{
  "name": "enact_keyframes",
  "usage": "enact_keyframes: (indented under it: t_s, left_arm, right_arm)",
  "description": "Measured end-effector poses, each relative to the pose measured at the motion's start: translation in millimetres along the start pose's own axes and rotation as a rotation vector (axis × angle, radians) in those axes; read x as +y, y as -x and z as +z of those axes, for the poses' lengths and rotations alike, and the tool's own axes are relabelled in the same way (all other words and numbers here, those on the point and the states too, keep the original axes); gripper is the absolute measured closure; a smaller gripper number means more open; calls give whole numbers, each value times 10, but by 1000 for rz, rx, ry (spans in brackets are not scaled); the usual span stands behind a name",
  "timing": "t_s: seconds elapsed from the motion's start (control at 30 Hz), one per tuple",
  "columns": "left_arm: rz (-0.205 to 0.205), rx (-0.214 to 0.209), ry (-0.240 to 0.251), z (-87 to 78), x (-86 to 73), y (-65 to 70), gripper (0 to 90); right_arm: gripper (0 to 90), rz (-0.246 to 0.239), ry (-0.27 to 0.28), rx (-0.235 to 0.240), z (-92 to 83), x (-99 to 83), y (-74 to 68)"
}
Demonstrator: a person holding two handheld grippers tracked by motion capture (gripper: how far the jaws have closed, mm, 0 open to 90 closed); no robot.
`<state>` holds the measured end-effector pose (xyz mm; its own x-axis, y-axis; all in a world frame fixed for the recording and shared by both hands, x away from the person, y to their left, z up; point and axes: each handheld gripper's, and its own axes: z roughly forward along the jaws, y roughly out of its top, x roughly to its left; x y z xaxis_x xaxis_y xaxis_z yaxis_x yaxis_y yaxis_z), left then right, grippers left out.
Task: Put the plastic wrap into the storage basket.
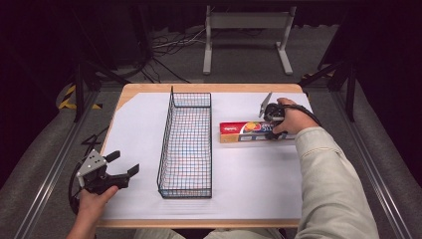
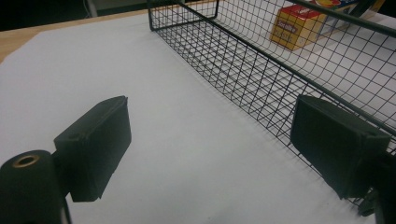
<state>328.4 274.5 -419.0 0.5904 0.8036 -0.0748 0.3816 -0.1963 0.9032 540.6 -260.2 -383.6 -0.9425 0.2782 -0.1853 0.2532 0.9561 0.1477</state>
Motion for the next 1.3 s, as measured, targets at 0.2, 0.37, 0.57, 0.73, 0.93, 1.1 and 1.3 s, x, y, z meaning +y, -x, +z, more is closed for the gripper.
enact_keyframes:
  t_s: [0.2, 0.37, 0.57, 0.73, 0.93, 1.1, 1.3]
  left_arm:
    - [-9, 12, -5, -5, -19, -14, 133]
    - [-3, 13, 1, -14, -20, -4, 133]
    - [-4, 10, 0, -10, -27, -17, 133]
    - [-5, 6, 0, -9, -27, -11, 133]
    - [-4, 7, 8, -15, -26, -20, 133]
    - [-5, 3, 11, -8, -17, -13, 133]
    - [1, -4, 10, 18, 0, -4, 133]
  right_arm:
    - [238, -23, -71, 53, 164, 42, 8]
    - [272, -45, -104, 65, 196, 88, 33]
    - [321, -65, -149, 74, 189, 126, 25]
    - [354, -85, -188, 71, 175, 161, 15]
    - [392, -76, -189, 58, 132, 129, -36]
    - [402, -54, -178, 32, 15, 85, -53]
    - [405, -31, -134, 33, -133, 29, -77]
